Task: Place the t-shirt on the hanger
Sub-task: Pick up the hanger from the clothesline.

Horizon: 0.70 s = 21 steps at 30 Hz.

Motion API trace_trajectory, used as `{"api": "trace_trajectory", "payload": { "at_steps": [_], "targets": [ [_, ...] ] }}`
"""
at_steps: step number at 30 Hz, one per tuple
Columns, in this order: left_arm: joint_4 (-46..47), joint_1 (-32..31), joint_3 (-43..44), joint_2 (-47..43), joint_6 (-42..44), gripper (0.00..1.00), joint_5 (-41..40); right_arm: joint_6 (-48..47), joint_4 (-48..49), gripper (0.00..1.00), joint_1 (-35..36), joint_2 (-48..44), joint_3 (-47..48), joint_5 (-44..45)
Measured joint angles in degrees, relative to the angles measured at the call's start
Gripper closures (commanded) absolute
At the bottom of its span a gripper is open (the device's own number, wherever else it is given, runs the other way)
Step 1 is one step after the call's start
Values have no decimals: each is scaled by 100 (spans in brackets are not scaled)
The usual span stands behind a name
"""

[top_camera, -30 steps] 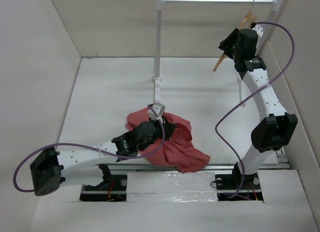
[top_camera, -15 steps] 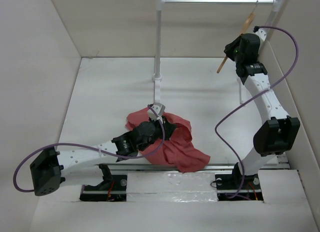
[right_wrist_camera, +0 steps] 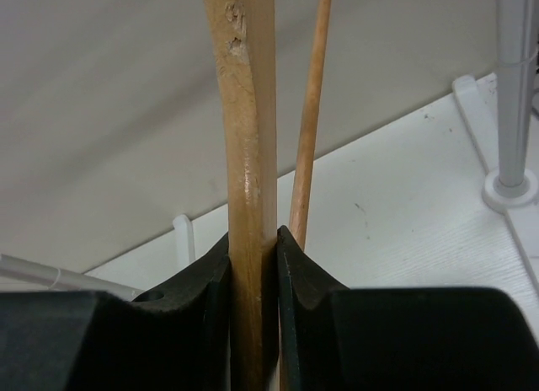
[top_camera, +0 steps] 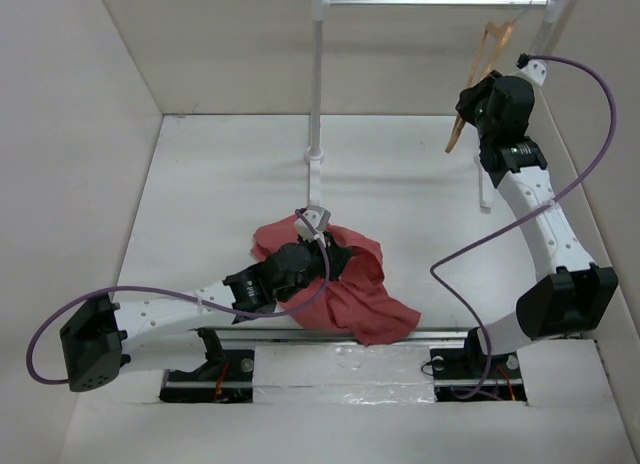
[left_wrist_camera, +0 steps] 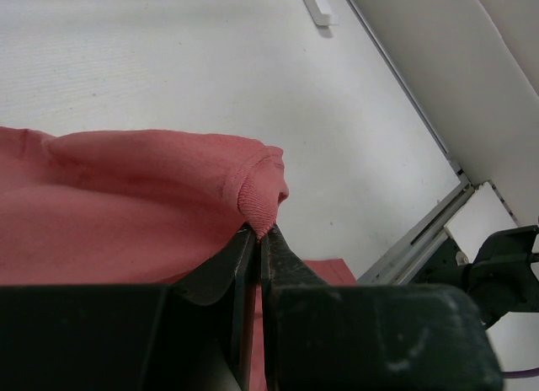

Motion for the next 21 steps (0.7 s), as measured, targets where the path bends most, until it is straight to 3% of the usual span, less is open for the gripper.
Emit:
{"api": "trace_trajectory", "payload": {
  "at_steps": [11,21],
  "targets": [
    [-13,0,0,-26,-7,100,-4,-601,199,100,341,-411,-315,586],
    [-129,129,2,-238,-4,100,-94,-437,111,100,619,-1639,-2129,417]
  ]
}}
